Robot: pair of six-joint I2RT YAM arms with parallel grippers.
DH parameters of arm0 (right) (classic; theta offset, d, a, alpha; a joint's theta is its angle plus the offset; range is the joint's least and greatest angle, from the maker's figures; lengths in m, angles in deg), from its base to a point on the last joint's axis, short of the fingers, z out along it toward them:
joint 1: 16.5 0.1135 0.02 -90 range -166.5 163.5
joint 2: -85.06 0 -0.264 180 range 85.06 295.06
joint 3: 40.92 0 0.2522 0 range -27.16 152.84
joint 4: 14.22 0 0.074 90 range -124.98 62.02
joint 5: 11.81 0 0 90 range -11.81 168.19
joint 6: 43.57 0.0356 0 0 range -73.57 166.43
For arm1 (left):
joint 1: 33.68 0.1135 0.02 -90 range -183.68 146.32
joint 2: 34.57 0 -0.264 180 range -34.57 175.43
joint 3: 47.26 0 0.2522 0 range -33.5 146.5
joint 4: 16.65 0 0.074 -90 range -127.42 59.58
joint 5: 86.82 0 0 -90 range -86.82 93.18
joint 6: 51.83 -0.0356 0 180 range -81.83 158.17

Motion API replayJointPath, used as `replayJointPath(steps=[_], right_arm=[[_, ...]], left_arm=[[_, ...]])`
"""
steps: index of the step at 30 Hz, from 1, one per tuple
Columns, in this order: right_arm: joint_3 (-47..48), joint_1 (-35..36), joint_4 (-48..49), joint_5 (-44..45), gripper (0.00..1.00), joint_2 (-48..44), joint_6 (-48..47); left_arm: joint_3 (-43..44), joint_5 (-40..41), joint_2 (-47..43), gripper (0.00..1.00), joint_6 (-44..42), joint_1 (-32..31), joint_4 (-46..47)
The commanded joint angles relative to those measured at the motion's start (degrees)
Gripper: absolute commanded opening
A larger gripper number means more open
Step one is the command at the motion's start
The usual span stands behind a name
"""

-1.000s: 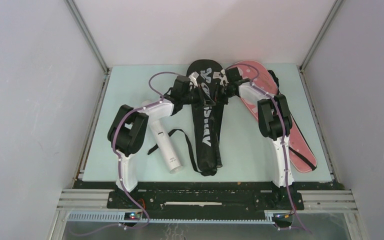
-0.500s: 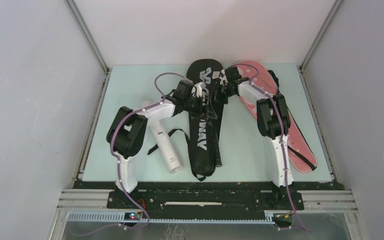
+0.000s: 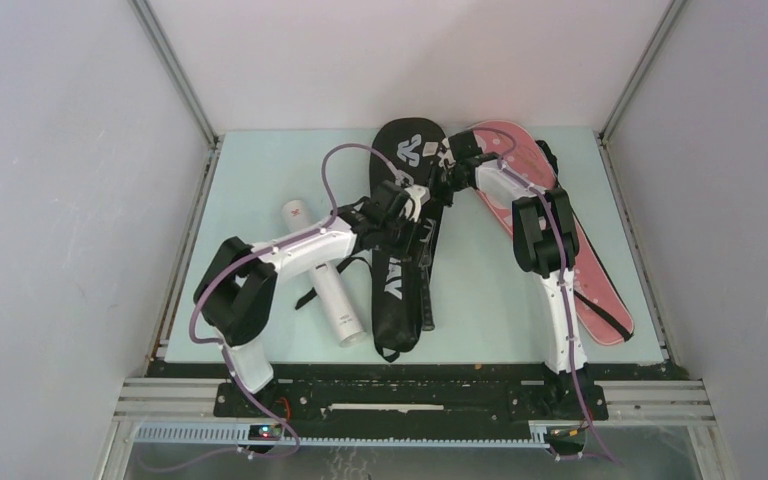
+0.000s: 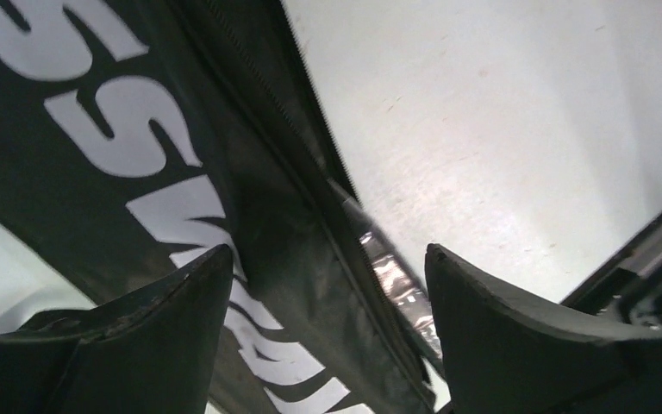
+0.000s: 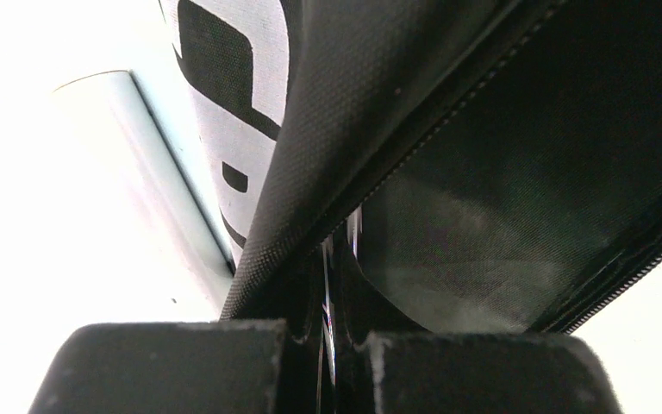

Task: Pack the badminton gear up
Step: Place the racket in the racket bag.

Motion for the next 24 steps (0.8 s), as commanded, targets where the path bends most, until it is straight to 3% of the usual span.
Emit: replayJointPath(steps=[1,6,11,14,17,24], right_arm=[[5.3,-2.3,7.9,4.4,0.0,0.2,5.2],[6.1,-1.8,7.7,4.5,0.0,0.9,5.1],[6.3,-0.8,7.7,3.9,0.02,1.4,5.1],[6.3,-0.6,7.4,3.6,0.05,1.2,4.8],[6.0,-0.5,6.7,3.8,0.1,0.1,3.8],[2.9,0.0,2.0,8.4,0.38,-4.7,-3.1]], left_arm=[[-3.4,5.9,-1.2,0.83,-1.8,-0.6,-2.2],[-3.2,5.7,-0.6,0.68,-2.2,-1.5,-1.0],[-0.7,3.4,0.5,0.46,-1.9,-1.5,-1.2],[-0.4,0.3,0.4,0.28,-1.2,-1.1,-0.8],[-0.1,-5.2,0.1,0.02,0.6,0.3,0.1],[-2.7,-20.0,-2.2,0.0,8.5,5.9,9.2]])
